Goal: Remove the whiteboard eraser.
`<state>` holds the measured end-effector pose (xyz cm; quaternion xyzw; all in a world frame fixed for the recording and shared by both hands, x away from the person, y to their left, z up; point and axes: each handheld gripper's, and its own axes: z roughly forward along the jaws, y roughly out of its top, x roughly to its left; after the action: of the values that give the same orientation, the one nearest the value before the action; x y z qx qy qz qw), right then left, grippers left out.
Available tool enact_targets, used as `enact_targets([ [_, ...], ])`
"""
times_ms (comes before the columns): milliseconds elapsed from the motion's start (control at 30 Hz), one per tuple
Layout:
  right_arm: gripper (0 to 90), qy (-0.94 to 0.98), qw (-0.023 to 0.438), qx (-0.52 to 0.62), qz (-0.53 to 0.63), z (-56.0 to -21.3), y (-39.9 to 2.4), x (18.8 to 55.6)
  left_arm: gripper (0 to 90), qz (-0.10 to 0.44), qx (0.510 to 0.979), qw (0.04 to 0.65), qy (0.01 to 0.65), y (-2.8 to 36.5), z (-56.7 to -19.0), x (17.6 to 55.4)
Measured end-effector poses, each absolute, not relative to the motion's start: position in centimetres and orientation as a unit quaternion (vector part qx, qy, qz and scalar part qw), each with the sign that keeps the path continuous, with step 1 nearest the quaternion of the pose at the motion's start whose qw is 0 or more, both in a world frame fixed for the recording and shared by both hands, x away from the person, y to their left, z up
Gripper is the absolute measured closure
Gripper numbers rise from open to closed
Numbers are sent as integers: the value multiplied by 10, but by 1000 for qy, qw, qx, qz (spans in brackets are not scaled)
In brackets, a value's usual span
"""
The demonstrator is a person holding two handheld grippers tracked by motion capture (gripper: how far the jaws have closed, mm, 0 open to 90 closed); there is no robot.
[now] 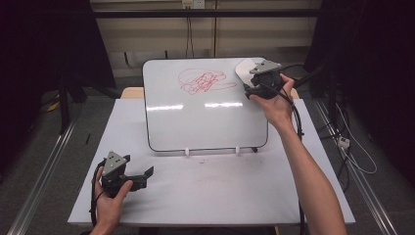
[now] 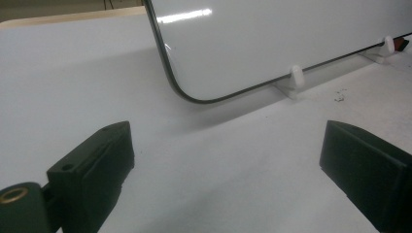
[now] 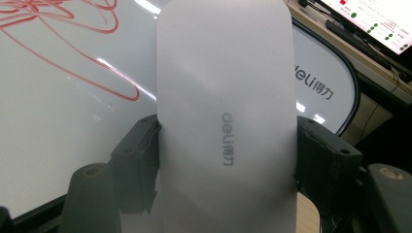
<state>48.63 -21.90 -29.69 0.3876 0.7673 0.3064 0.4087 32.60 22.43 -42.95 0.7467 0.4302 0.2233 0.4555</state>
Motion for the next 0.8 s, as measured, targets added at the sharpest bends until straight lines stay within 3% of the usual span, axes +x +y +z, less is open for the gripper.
enact_targets([
  [800, 317, 759, 363, 407, 356, -297, -228, 480, 55, 223, 747, 455, 431, 224, -430, 326],
])
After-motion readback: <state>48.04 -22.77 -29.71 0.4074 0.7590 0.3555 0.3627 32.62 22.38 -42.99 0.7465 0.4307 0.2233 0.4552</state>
